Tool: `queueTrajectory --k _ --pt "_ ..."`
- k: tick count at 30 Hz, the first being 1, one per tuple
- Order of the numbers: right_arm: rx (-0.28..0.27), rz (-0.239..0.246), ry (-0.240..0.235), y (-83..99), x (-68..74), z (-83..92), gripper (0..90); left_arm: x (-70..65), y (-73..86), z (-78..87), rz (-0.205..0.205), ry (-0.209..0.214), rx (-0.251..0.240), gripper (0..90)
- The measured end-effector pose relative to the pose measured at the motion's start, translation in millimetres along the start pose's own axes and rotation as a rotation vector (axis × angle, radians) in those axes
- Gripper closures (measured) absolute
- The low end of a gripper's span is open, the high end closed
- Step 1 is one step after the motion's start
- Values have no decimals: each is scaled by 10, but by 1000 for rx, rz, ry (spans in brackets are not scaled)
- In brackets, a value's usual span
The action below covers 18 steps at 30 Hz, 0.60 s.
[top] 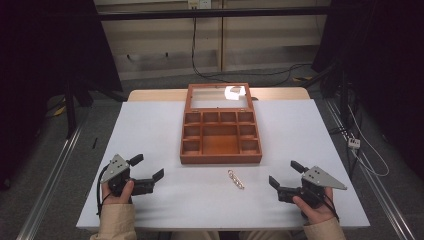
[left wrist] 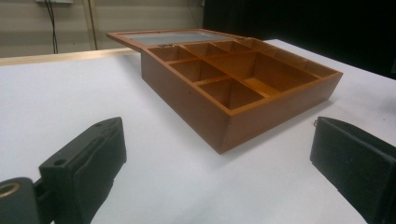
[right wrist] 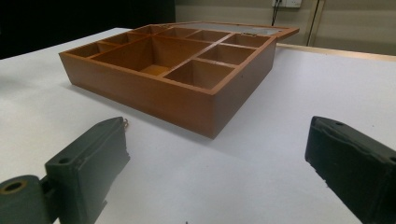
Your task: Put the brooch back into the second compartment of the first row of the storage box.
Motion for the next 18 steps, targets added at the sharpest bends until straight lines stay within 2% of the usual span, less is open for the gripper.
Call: queueTrajectory --k 9,18 --pt "9 6 13 -23 5 26 50 -18 -15 -55 -12 17 3 34" --pt "45 17 3 -67 74 -78 47 -8 -11 -61 -19 16 6 34"
Point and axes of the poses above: each handheld gripper's, and its own axes: z roughly backward along the jaws, y roughly out of its underside, x roughly to its left, the point moved 7 cm from there along -z, roughly forward along the jaws, and after that the axes turned 4 degrees about -z, right-handed, at the moved point
